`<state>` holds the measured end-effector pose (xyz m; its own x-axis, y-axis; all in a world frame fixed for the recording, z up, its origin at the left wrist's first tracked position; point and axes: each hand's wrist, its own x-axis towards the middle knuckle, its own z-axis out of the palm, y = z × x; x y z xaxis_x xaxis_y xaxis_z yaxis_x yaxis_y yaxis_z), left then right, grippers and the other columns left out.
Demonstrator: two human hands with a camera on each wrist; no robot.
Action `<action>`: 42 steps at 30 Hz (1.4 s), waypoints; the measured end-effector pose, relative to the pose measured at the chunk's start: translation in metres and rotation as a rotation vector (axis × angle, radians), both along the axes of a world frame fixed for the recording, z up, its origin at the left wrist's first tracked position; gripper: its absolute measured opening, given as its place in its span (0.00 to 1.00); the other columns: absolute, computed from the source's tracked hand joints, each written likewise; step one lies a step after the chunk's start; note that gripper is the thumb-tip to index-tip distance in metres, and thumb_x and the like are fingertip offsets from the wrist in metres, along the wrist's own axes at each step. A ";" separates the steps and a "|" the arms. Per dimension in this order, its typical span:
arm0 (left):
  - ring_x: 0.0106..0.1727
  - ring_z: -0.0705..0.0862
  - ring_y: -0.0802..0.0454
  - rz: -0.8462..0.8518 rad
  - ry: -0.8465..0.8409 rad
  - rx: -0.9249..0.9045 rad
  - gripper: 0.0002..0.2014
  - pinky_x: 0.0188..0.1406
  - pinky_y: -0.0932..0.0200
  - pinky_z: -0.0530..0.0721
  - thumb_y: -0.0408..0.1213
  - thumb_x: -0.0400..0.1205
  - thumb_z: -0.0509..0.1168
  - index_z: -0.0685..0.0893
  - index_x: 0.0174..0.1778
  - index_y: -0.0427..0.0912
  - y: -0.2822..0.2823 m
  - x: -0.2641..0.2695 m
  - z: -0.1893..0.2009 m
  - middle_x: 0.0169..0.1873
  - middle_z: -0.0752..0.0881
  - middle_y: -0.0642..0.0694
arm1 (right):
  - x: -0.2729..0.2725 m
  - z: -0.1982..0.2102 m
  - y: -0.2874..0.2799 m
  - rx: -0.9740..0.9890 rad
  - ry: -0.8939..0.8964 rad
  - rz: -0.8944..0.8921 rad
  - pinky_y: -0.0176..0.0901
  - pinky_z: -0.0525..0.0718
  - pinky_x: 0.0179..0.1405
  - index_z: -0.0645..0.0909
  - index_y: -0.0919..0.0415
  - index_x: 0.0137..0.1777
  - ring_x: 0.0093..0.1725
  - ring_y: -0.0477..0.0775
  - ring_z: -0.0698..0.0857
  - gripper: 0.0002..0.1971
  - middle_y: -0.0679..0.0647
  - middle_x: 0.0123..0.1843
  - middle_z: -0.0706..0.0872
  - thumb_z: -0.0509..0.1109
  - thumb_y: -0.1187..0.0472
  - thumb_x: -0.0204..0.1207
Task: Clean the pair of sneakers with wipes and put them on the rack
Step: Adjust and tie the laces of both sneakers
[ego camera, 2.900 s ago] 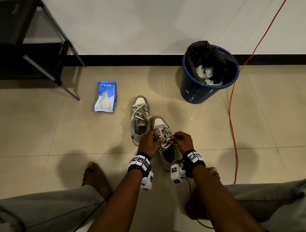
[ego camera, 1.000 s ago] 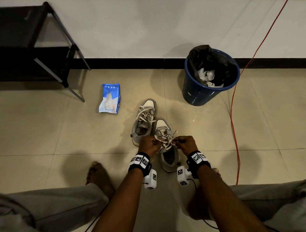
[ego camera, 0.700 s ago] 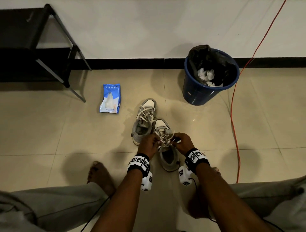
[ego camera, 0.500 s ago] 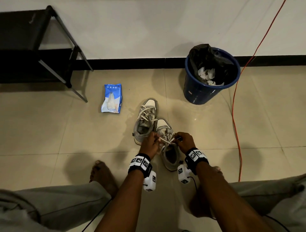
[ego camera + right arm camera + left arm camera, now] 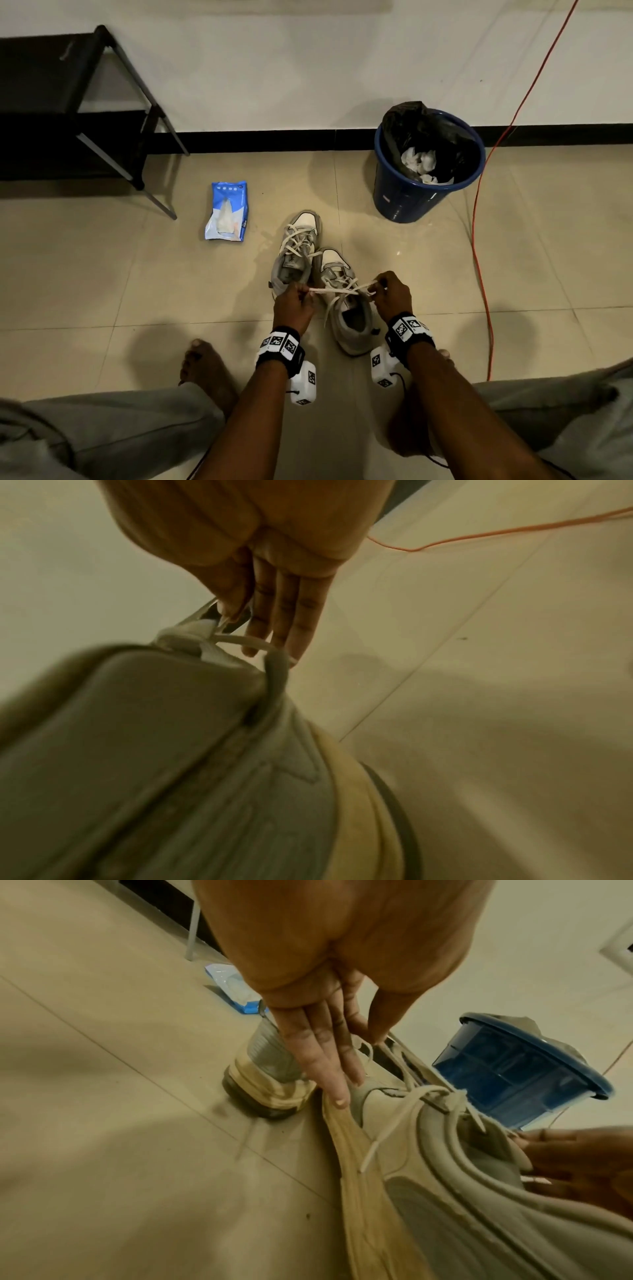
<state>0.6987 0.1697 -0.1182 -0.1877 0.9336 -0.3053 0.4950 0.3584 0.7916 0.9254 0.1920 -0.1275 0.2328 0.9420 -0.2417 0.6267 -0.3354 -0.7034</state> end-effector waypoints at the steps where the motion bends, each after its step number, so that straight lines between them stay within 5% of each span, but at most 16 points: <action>1: 0.45 0.88 0.46 -0.012 0.005 -0.001 0.05 0.48 0.51 0.88 0.39 0.79 0.68 0.83 0.49 0.45 0.000 -0.001 0.004 0.43 0.90 0.46 | -0.002 0.000 -0.001 -0.006 0.030 0.014 0.52 0.87 0.47 0.78 0.56 0.50 0.43 0.58 0.89 0.05 0.54 0.42 0.90 0.70 0.62 0.76; 4: 0.44 0.87 0.52 -0.027 -0.044 0.008 0.09 0.42 0.70 0.80 0.35 0.77 0.74 0.85 0.51 0.42 0.001 0.008 0.006 0.42 0.89 0.49 | -0.010 0.004 0.001 -0.069 0.091 0.060 0.45 0.85 0.47 0.82 0.53 0.51 0.43 0.53 0.89 0.08 0.53 0.42 0.91 0.74 0.58 0.72; 6: 0.44 0.86 0.55 0.003 -0.073 -0.005 0.13 0.40 0.77 0.77 0.36 0.75 0.77 0.86 0.53 0.42 0.002 0.015 0.006 0.44 0.89 0.50 | -0.012 0.004 0.004 -0.106 0.116 0.076 0.48 0.86 0.48 0.87 0.56 0.46 0.42 0.55 0.89 0.06 0.55 0.40 0.91 0.76 0.57 0.69; 10: 0.50 0.88 0.50 0.175 -0.195 -0.112 0.20 0.53 0.61 0.84 0.36 0.70 0.81 0.87 0.56 0.41 0.002 0.023 -0.003 0.47 0.90 0.49 | -0.008 -0.009 0.002 -0.155 0.154 0.069 0.58 0.88 0.43 0.88 0.51 0.31 0.36 0.56 0.89 0.06 0.53 0.31 0.90 0.76 0.49 0.61; 13: 0.48 0.89 0.51 0.253 -0.285 -0.161 0.21 0.51 0.56 0.88 0.34 0.66 0.84 0.88 0.54 0.41 -0.002 0.024 -0.007 0.47 0.91 0.48 | -0.004 -0.021 0.002 -0.147 0.193 0.047 0.60 0.88 0.40 0.89 0.54 0.32 0.34 0.57 0.89 0.15 0.54 0.29 0.89 0.75 0.42 0.57; 16: 0.41 0.90 0.50 0.279 -0.401 -0.189 0.18 0.35 0.61 0.89 0.22 0.66 0.81 0.89 0.49 0.38 -0.005 0.018 -0.007 0.43 0.92 0.42 | -0.004 -0.012 0.001 -0.193 0.192 0.074 0.62 0.88 0.40 0.89 0.56 0.33 0.35 0.60 0.89 0.08 0.57 0.31 0.89 0.81 0.53 0.64; 19: 0.41 0.91 0.44 0.293 -0.445 -0.151 0.17 0.36 0.53 0.91 0.20 0.62 0.82 0.91 0.43 0.38 -0.007 0.011 -0.006 0.40 0.92 0.38 | -0.005 -0.005 0.005 -0.192 0.131 0.134 0.56 0.88 0.41 0.87 0.52 0.32 0.36 0.60 0.89 0.06 0.58 0.32 0.90 0.80 0.58 0.68; 23: 0.37 0.90 0.42 0.259 -0.376 -0.105 0.14 0.40 0.51 0.91 0.19 0.63 0.81 0.91 0.38 0.41 -0.005 -0.006 -0.005 0.35 0.91 0.38 | -0.004 -0.006 0.007 -0.156 0.126 0.074 0.59 0.88 0.41 0.83 0.64 0.43 0.36 0.62 0.88 0.02 0.64 0.39 0.89 0.69 0.66 0.75; 26: 0.33 0.90 0.44 0.279 -0.253 -0.055 0.14 0.42 0.47 0.91 0.23 0.65 0.81 0.91 0.37 0.46 -0.003 -0.017 -0.011 0.30 0.91 0.45 | 0.003 -0.006 0.002 -0.152 0.226 -0.104 0.62 0.89 0.39 0.78 0.71 0.51 0.33 0.63 0.88 0.06 0.68 0.40 0.88 0.61 0.75 0.79; 29: 0.29 0.83 0.60 0.225 -0.181 0.000 0.10 0.36 0.66 0.83 0.27 0.68 0.80 0.91 0.40 0.44 -0.005 -0.005 -0.001 0.29 0.86 0.53 | -0.004 -0.006 -0.002 -0.123 0.229 -0.125 0.54 0.90 0.37 0.79 0.63 0.47 0.34 0.61 0.90 0.05 0.65 0.40 0.90 0.64 0.72 0.77; 31: 0.31 0.82 0.63 0.195 -0.176 -0.034 0.07 0.33 0.75 0.77 0.34 0.70 0.80 0.90 0.41 0.44 -0.006 0.009 0.004 0.31 0.86 0.53 | -0.010 -0.010 -0.002 -0.161 0.301 -0.124 0.53 0.90 0.37 0.83 0.57 0.43 0.36 0.58 0.90 0.04 0.61 0.39 0.91 0.73 0.60 0.70; 33: 0.35 0.85 0.57 0.183 -0.177 -0.127 0.07 0.38 0.66 0.82 0.43 0.70 0.81 0.90 0.37 0.47 -0.007 0.017 0.001 0.33 0.88 0.52 | -0.007 -0.025 0.000 -0.184 0.339 -0.134 0.53 0.90 0.39 0.86 0.54 0.38 0.37 0.59 0.90 0.12 0.56 0.35 0.91 0.78 0.50 0.57; 36: 0.41 0.91 0.45 0.226 -0.275 -0.232 0.07 0.48 0.46 0.90 0.49 0.63 0.81 0.91 0.29 0.54 -0.009 0.018 -0.014 0.34 0.92 0.48 | -0.016 -0.006 -0.001 -0.227 0.427 -0.179 0.58 0.90 0.43 0.88 0.59 0.31 0.40 0.67 0.90 0.05 0.64 0.35 0.89 0.82 0.63 0.59; 38: 0.43 0.92 0.47 0.227 -0.304 -0.222 0.05 0.50 0.46 0.90 0.47 0.65 0.82 0.92 0.29 0.58 -0.010 0.017 -0.017 0.33 0.92 0.51 | -0.019 -0.002 -0.002 -0.225 0.467 -0.200 0.59 0.88 0.45 0.87 0.60 0.29 0.40 0.66 0.88 0.09 0.67 0.35 0.88 0.79 0.73 0.64; 42: 0.44 0.91 0.50 0.280 -0.256 -0.234 0.09 0.50 0.52 0.89 0.48 0.68 0.82 0.94 0.38 0.49 -0.005 0.012 -0.016 0.35 0.93 0.50 | -0.012 -0.005 -0.001 -0.155 0.304 -0.122 0.49 0.89 0.40 0.89 0.55 0.30 0.34 0.55 0.89 0.07 0.56 0.31 0.90 0.84 0.65 0.60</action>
<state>0.7104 0.1646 -0.1341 -0.3146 0.7576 -0.5718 0.1520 0.6349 0.7575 0.9133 0.1909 -0.1322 0.2367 0.8583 -0.4553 0.3459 -0.5123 -0.7860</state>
